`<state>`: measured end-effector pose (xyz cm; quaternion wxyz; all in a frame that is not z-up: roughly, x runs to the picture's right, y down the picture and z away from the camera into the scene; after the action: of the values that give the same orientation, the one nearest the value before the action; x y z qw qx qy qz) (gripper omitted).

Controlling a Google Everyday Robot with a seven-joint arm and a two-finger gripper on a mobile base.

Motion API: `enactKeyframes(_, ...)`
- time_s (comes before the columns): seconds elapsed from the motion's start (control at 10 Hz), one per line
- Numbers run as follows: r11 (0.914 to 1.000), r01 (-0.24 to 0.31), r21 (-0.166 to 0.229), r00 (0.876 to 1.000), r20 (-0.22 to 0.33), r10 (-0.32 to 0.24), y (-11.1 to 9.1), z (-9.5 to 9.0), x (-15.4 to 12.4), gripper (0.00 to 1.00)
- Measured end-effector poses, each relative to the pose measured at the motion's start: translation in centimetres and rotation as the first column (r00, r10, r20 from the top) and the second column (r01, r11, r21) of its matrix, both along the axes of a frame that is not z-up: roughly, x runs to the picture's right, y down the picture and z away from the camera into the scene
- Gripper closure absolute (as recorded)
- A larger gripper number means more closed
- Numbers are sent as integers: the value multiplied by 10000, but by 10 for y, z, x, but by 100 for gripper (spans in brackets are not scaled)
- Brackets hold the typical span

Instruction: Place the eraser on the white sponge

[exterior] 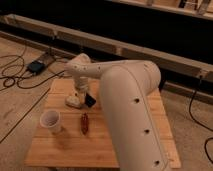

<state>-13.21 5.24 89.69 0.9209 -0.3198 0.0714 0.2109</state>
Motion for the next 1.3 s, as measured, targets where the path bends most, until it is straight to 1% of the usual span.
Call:
enactKeyframes(0.4, 9982, 584, 102, 9959, 684, -590, -9, 17, -31, 100)
enactKeyframes(0.8, 9951, 993, 36, 9882, 1172, -990, -9, 24, -55, 100)
enactKeyframes(0.9, 9935, 1138, -7, 9853, 1283, -1127, -7, 26, -61, 94)
enactKeyframes(1.0, 9923, 1239, -69, 9830, 1377, -1218, -5, 27, -65, 82)
enactKeyframes(1.2, 9913, 1311, -152, 9805, 1494, -1274, -4, 28, -70, 65)
enactKeyframes(1.3, 9908, 1342, -177, 9789, 1578, -1298, -5, 29, -73, 54)
